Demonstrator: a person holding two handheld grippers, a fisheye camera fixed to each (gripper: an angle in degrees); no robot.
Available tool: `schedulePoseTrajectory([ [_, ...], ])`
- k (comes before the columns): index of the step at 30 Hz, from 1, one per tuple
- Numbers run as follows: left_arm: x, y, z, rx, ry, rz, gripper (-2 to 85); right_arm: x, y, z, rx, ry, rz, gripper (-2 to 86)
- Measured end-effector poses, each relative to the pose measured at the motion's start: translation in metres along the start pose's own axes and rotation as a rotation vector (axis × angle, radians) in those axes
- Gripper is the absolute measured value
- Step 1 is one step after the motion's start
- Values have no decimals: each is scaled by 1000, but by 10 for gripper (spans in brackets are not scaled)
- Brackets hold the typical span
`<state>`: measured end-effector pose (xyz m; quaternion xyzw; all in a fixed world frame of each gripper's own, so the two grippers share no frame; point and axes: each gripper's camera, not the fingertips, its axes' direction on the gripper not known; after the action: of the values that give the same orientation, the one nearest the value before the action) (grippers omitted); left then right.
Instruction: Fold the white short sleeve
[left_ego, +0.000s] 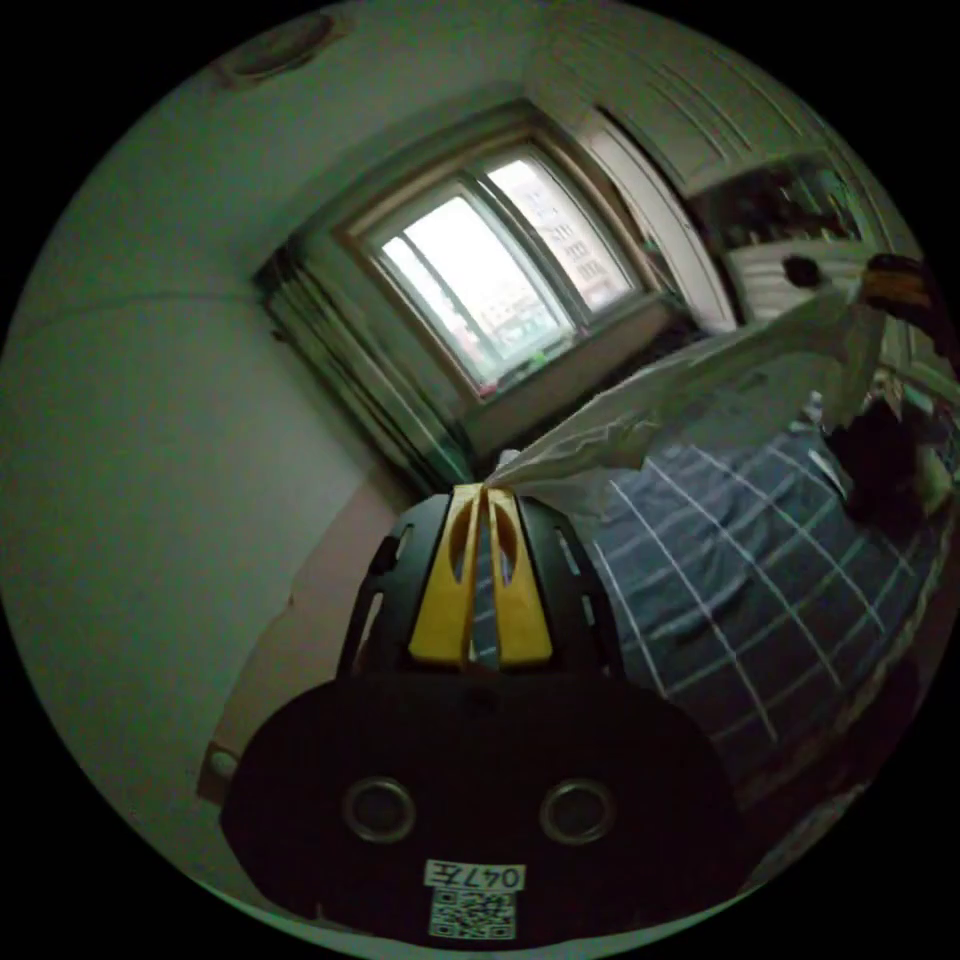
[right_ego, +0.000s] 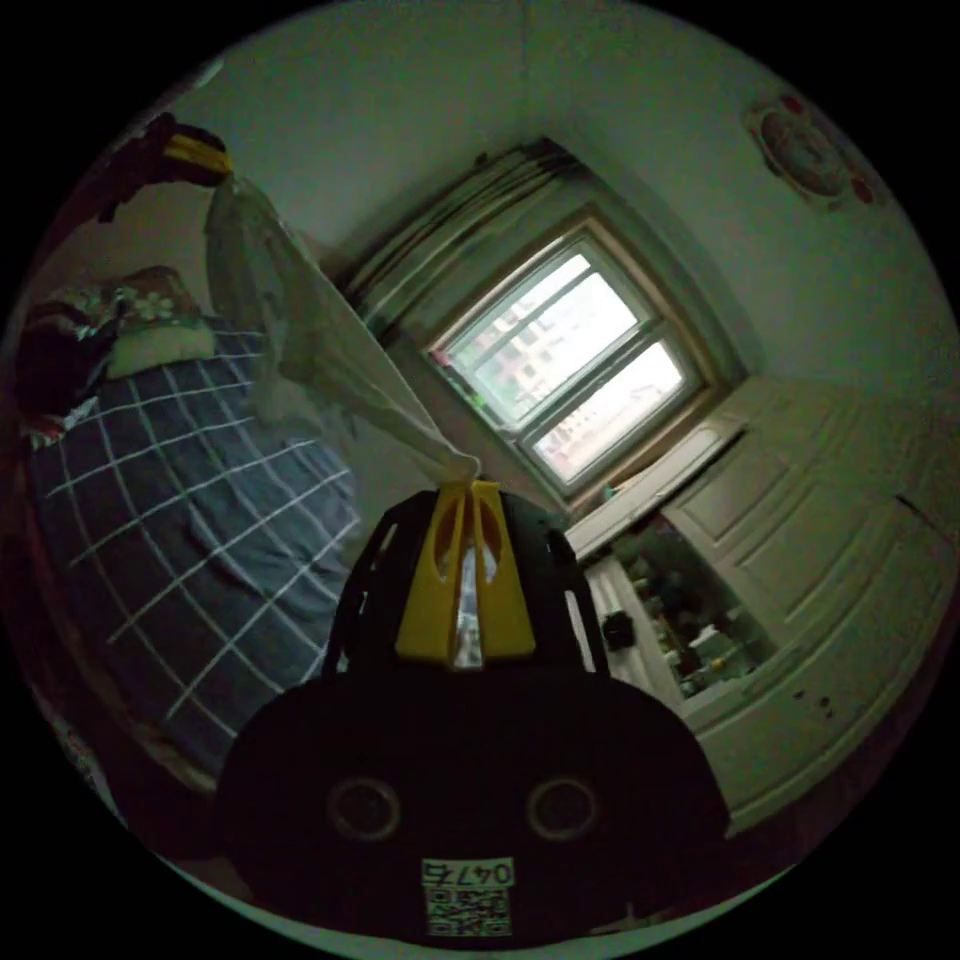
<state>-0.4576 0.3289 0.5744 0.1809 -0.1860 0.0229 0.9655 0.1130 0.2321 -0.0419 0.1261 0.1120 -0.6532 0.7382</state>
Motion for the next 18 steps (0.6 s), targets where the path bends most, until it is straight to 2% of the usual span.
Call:
schedulePoseTrajectory([
  [2, 34, 22, 42, -123, 114, 122, -6, -24, 24, 32, -11, -112, -16, -2],
  [7, 141, 95, 123, -381, 200, 478, -5, -136, 111, 123, -83, -426, -106, -1],
  [11, 227, 160, 160, -559, 356, 691, -5, -224, 170, 165, -178, -570, -233, -1],
  [13, 253, 183, 170, -600, 391, 746, -6, -277, 206, 184, -213, -644, -316, -1],
  [18, 294, 212, 197, -643, 499, 765, -5, -350, 259, 219, -268, -762, -352, 1],
])
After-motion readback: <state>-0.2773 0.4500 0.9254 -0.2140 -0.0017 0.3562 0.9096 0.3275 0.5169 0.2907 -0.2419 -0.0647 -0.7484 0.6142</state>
